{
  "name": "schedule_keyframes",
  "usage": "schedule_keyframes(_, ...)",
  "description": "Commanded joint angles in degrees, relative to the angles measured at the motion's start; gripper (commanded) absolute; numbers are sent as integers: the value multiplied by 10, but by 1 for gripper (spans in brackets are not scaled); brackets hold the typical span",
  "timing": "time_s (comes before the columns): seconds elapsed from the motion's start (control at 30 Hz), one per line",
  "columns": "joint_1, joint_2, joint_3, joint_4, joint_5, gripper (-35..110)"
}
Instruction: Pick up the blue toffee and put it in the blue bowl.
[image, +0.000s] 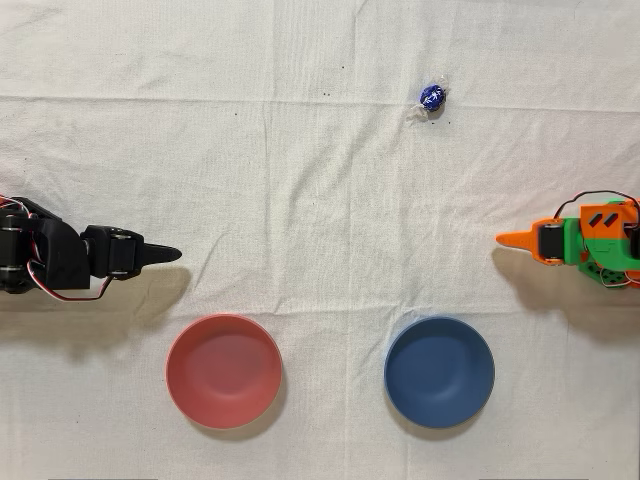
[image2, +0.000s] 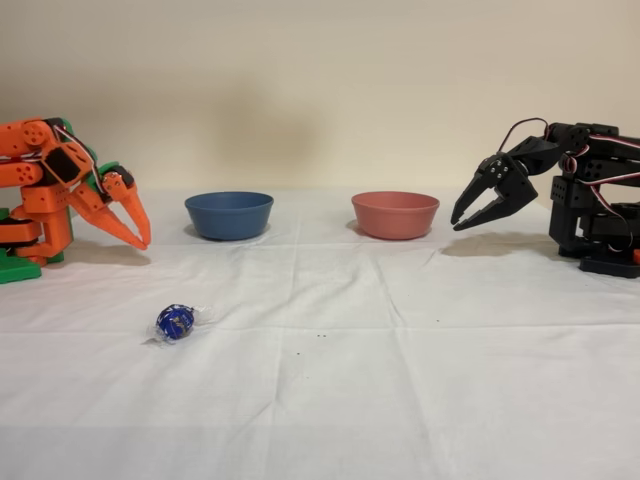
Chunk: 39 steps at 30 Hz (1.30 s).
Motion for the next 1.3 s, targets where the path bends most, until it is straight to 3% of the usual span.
schedule_keyframes(0.0, 18, -3, -26, -6, -45, 0)
schedule_keyframes(0.2, 43, -103, -167, -11, -89, 0)
schedule_keyframes(0.67, 135, -438, -563, 48, -50, 0)
schedule_keyframes(0.77, 171, -476, -593, 58, 25, 0)
schedule_keyframes(1.1, 271, -621, -696, 90, 107, 0)
schedule_keyframes(1.27, 313, -693, -734, 70, -4, 0)
